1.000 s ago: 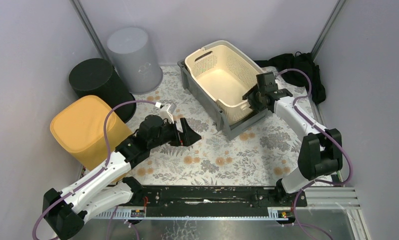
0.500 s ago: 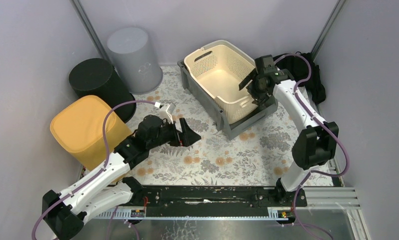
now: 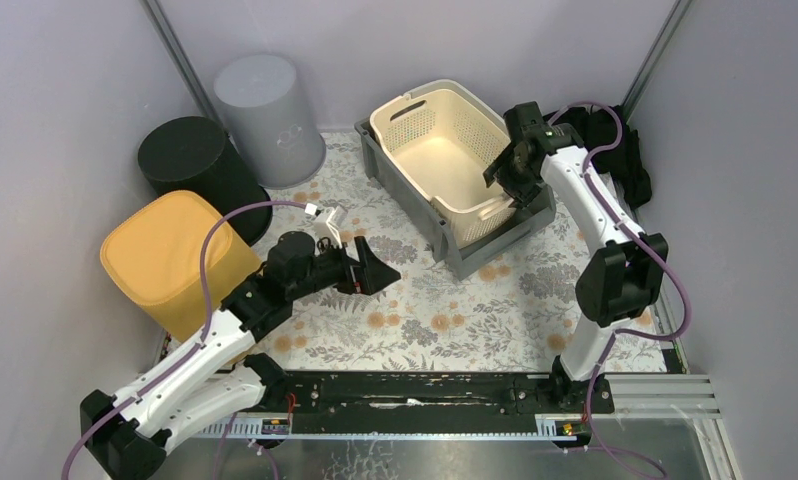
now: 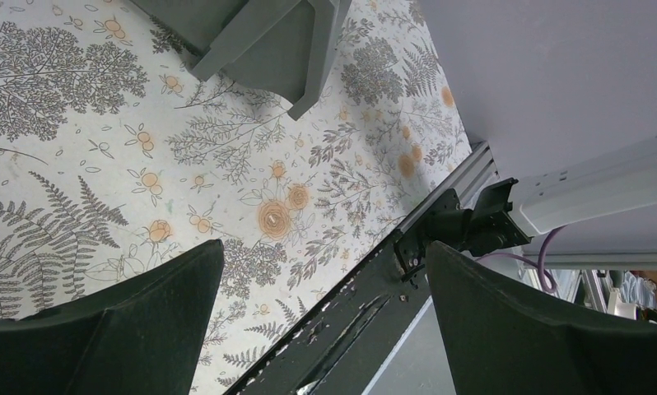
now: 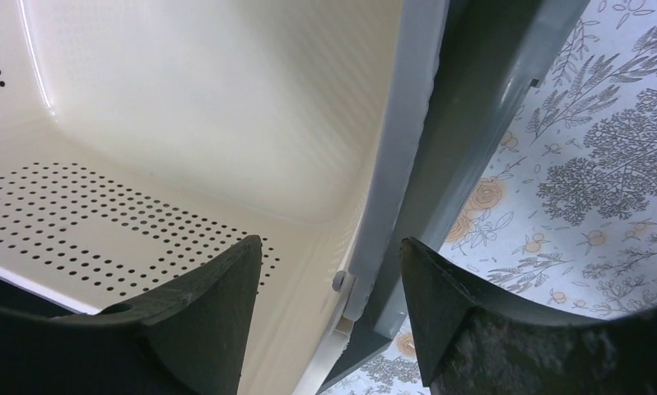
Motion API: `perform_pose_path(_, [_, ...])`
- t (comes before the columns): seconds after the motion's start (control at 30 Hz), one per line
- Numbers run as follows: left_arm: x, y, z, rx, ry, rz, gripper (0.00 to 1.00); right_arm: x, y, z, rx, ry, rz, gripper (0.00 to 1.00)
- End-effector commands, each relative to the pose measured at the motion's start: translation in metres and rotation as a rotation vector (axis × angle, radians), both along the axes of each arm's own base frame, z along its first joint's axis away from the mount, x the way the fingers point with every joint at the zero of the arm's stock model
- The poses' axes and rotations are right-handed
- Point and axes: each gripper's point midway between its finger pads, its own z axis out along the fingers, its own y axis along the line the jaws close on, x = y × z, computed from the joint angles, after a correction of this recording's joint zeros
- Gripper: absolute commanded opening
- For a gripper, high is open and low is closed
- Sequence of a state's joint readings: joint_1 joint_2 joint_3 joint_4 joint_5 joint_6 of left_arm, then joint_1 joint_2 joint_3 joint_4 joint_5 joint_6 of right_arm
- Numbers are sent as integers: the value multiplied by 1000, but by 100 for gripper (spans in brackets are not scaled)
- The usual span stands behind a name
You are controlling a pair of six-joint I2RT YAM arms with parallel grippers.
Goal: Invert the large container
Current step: Pick up the container from the container.
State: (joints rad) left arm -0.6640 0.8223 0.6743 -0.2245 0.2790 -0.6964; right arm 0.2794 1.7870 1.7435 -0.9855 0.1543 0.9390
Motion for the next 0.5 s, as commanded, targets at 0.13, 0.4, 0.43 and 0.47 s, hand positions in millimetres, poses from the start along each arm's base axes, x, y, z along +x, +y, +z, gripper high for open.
perform_pose_path(0.13, [0,1,12,-38,-54,-20,100,2,-5,8,-71,-1,-18,67])
perform_pose_path(0.4, [0,5,16,-49,-60,-15,100,7,-5,1,-98,16,-23,63])
perform_pose_path(0.43, [1,4,16,-50,-59,-16,100,8,-5,1,-100,17,-24,62])
perform_pose_path(0.47, [1,5,18,-52,-62,-16,100,9,-6,0,-103,18,-24,59])
